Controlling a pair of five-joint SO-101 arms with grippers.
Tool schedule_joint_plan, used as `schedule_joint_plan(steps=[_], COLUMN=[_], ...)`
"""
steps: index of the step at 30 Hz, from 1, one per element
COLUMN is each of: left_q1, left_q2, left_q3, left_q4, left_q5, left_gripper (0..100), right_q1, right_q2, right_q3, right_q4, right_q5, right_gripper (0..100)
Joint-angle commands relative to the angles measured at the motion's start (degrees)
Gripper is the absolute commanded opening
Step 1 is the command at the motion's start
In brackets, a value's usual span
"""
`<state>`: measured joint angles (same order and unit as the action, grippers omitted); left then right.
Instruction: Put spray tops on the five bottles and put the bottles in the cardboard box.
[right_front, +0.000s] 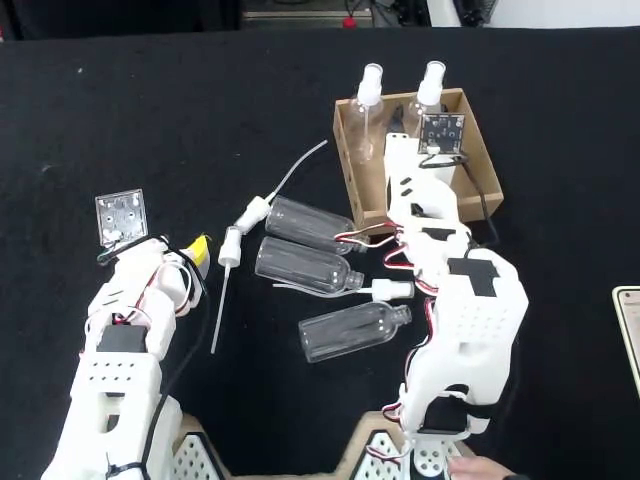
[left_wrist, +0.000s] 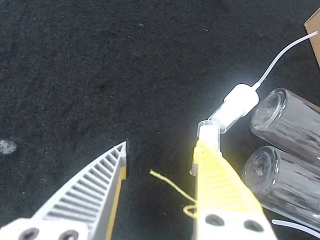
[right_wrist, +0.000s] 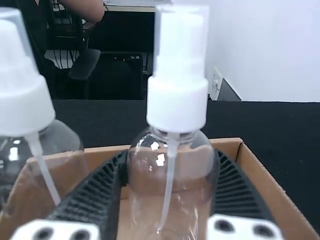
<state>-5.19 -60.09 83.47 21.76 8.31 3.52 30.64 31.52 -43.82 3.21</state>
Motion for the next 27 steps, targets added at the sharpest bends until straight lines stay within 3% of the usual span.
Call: schedule_joint_plan(steps=[1, 6, 12, 27], left_q1=[-0.13, -0.13, -0.13, -0.13], left_q2=[-0.35, -0.35, -0.35, -0.35], left_q3=[-0.48, -0.48, -0.48, -0.48], left_q4=[-1.05, -1.05, -1.05, -1.05], left_q5=[0.18, 0.18, 0.09, 0.0], left_gripper=[21, 21, 21, 21], right_q1=[-0.35, -0.35, -0.35, -0.35], right_q2=[-4.35, -4.35, -4.35, -11.47], right_q3=[-0.22, -0.13, -0.13, 6.11], right_q4=[-1.14, -1.23, -0.88, -0.79], right_q5=[-0.09, -0.18, -0.18, -0.18], right_gripper=[18.8, 20.1, 31.6, 28.6])
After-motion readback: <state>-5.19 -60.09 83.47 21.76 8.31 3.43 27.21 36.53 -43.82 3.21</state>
